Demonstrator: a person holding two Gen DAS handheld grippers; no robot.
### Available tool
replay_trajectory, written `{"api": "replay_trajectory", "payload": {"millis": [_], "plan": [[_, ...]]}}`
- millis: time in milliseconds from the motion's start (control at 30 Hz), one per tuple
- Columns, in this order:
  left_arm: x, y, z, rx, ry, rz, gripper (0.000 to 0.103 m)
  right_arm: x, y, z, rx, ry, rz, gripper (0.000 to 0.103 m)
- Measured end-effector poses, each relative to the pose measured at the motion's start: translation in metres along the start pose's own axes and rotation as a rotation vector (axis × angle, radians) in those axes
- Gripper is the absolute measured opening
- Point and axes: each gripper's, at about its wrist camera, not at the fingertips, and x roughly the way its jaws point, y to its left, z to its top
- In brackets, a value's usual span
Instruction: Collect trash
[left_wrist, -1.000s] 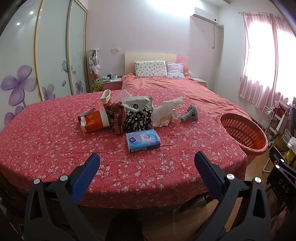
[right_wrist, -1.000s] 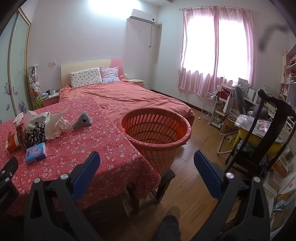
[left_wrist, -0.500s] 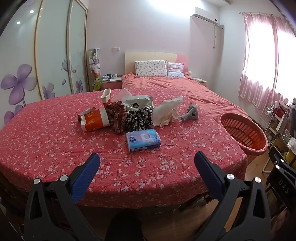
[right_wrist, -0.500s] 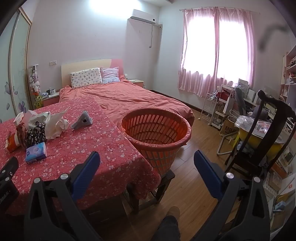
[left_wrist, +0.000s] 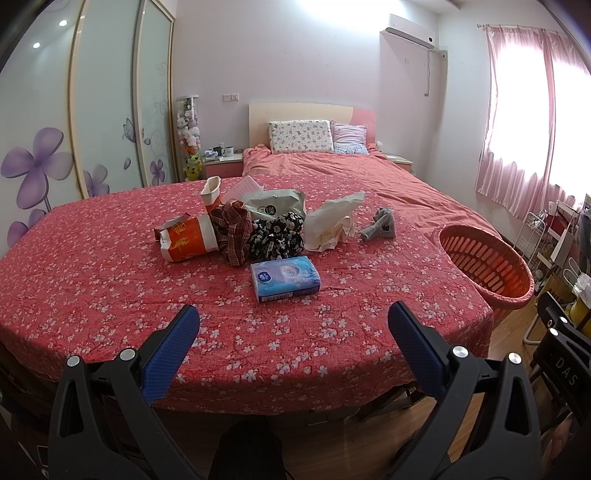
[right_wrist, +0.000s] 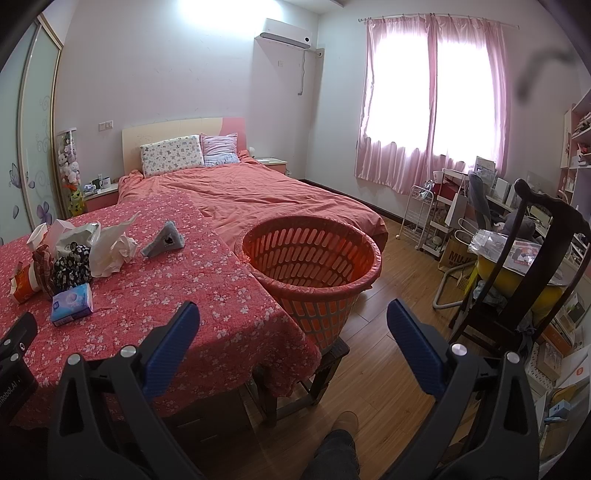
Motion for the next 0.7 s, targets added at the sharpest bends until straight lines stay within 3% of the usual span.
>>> {"api": "replay_trajectory", "payload": {"millis": [700], "plan": [[0.0002,-0.0001,0.0,-0.001,0.001,0.0,0.101,0.0007,0.0013,-0.0009,0.0,0.0,-0.001,0.099]]}}
